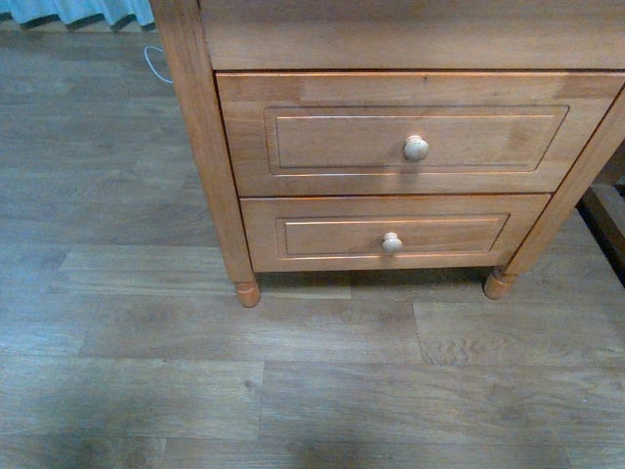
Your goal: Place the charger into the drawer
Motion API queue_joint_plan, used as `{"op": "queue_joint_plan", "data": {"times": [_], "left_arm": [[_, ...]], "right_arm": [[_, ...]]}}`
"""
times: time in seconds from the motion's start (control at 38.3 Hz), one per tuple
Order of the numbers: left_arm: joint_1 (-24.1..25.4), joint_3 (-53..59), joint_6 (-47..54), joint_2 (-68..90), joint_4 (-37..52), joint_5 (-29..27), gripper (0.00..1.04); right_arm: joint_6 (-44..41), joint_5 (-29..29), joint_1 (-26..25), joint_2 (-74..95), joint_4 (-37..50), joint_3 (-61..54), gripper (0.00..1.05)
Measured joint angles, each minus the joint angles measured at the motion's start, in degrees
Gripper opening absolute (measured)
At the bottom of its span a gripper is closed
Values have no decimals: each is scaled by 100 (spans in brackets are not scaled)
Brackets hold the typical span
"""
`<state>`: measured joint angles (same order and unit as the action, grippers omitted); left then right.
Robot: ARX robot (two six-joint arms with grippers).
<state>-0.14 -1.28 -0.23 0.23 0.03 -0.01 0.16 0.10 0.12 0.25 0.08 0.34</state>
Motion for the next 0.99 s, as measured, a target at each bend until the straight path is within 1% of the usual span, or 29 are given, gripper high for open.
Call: {"op": "queue_joint_plan", "data": {"times": [0.76, 0.81, 0.89, 0.94, 0.99], "left_arm": [[0, 0, -2, 0, 0, 0, 98], [0, 0, -2, 0, 0, 0, 98], [0, 0, -2, 0, 0, 0, 98], [0, 0, -2, 0, 0, 0, 98], [0, 0, -2, 0, 0, 0, 98]], "right_arm": [[2, 0, 0, 0, 0, 0, 96], [-98, -63, -15, 28, -94, 17, 96], [-472, -201, -66, 400, -428, 107, 96], [-492, -142, 15, 944, -380, 199, 96], [-442, -57, 201, 1657, -138, 369, 96]]}}
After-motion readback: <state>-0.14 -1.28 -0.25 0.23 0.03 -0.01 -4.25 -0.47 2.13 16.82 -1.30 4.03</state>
